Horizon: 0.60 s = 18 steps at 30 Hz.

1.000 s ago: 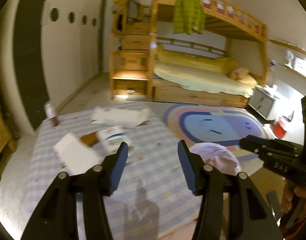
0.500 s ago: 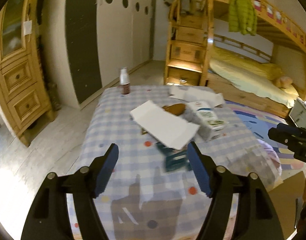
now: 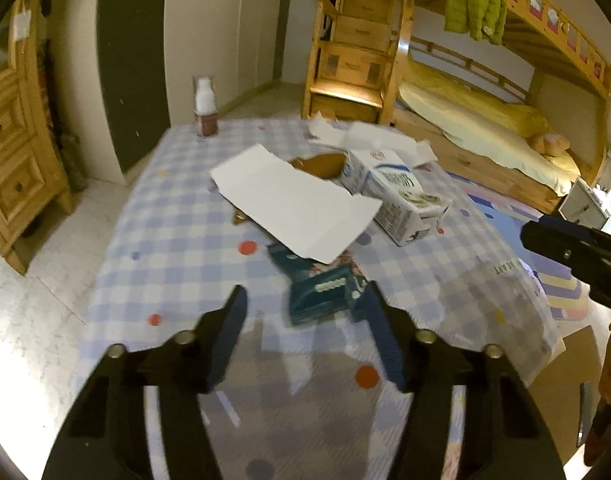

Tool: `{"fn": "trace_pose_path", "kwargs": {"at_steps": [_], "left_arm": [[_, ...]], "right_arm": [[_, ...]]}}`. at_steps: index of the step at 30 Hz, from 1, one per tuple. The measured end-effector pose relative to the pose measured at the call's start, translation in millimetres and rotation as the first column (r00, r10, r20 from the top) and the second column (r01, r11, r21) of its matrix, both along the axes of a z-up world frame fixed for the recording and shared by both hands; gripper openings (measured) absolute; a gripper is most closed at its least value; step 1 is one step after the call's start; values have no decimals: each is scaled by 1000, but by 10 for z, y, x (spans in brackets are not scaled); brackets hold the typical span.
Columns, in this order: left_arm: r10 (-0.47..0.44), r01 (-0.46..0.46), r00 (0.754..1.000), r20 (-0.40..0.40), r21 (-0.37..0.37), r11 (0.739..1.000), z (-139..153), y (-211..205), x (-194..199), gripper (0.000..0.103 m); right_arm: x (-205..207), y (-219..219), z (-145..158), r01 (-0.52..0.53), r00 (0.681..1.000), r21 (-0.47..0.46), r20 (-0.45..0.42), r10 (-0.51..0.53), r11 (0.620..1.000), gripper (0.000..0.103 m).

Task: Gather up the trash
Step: 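Move the left tool back to the table and grasp the teal snack wrapper, then grasp the white paper sheet with the right tool while the left tool holds the wrapper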

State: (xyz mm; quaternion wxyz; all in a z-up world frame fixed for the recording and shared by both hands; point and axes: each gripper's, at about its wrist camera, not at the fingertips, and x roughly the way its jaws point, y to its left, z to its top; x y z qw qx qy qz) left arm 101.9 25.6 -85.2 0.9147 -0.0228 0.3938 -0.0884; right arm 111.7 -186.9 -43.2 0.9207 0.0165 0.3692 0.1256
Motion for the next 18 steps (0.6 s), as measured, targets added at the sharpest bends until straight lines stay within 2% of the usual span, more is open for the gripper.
{"fn": "trace_pose_path", "kwargs": {"at_steps": [2,7,9,10,11,15,18], "left_arm": [[-15,14,1000,-21,-19,1000,-48,-9,33,42],[-21,18,998,-64,-49,999,-161,8,103,38],[-32,28,998,-63,-66,997,-170,2,135,30],[-43,38,997,-65,-71,997,-178,-7,145,18],[-50,45,996,-70,-74,996,-184,-16,153,11],[-65,61,996,-56,-71,996,-140,-32,65,4],[-85,82,995,-47,-63,995,-77,-35,-48,4]], "right_arm": [[-4,-48,-13,5,1000,5,-2,-5,1000,63],[-5,-121,-41,15,1000,18,-7,-15,1000,63],[-12,-128,-37,14,1000,19,-6,-14,1000,63],[-19,-129,-33,13,1000,18,-5,-13,1000,63],[-22,-130,-30,14,1000,18,-4,-14,1000,63],[-71,-156,-9,16,1000,17,2,-16,1000,63],[-95,-156,-5,13,1000,19,3,-13,1000,63]]}}
